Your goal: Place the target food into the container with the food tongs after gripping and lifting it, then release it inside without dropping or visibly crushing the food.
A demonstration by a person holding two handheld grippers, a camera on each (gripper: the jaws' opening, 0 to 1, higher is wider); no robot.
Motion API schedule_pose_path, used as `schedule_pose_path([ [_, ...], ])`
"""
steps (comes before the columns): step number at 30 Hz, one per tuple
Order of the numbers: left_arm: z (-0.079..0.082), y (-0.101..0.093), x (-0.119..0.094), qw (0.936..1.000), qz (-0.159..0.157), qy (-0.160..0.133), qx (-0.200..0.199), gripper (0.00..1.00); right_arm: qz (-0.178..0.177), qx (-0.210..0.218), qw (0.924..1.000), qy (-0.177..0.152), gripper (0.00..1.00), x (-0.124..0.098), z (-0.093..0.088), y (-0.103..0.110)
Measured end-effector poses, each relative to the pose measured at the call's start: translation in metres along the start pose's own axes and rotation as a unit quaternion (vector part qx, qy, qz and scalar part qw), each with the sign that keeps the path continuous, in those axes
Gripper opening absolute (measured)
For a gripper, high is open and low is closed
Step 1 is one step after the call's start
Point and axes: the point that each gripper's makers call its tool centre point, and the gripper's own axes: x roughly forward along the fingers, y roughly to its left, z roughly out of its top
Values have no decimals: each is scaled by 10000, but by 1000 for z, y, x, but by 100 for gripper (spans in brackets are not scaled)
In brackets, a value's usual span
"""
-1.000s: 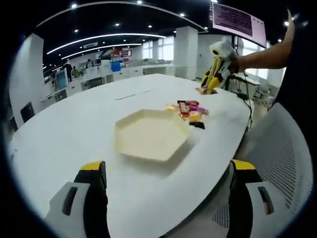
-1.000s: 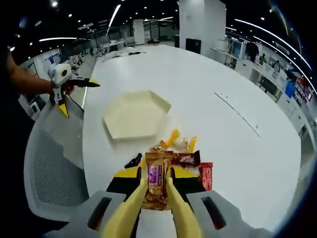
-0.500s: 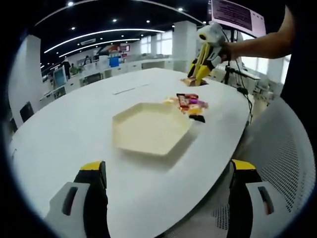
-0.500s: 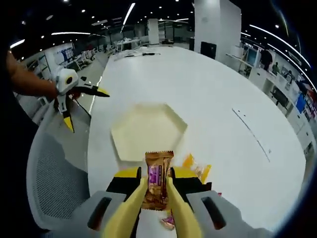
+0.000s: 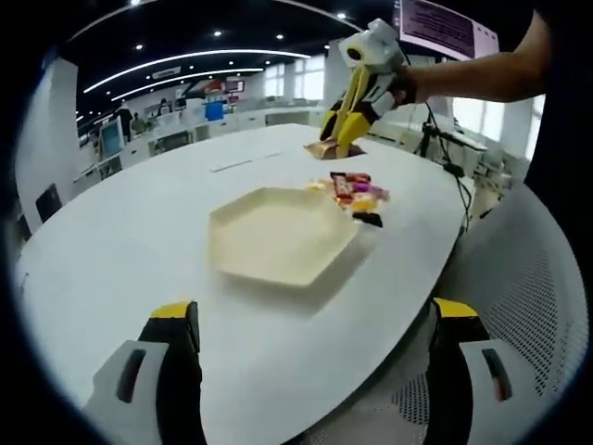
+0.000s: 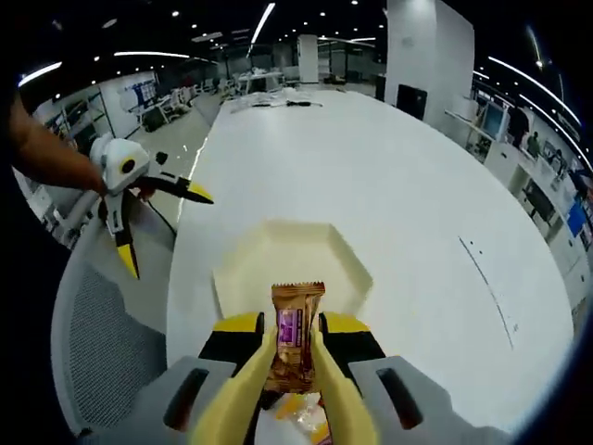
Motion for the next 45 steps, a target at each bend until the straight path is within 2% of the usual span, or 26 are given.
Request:
schedule_pose_path([
  [13,-1,0,0,10000,22,36,47,98,223,-255,9994,38,22,30,42,10],
  [20,0,1,0,10000,19,2,63,98,294,-381,9988,121,22,46,55,14],
  [25,-1,1,0,10000,14,31,82,97,320,-408,9985,165,22,53,56,13],
  [32,0,3,-1,10000,59,10,41,96,371,-429,9982,218,23,61,48,15],
  [34,0,2,-1,10000,49,18,41,96,348,-549,9978,145,24,61,48,15],
  [36,0,3,-1,10000,59,7,33,96,398,-457,9981,110,25,62,47,17],
  [38,0,4,-1,10000,75,7,15,96,361,-695,9969,28,25,64,47,17],
  [40,-1,4,-1,10000,84,12,18,96,436,-559,9974,103,25,66,43,19],
  [45,-1,4,-1,10000,91,23,17,96,380,-518,9979,19,25,68,42,18],
])
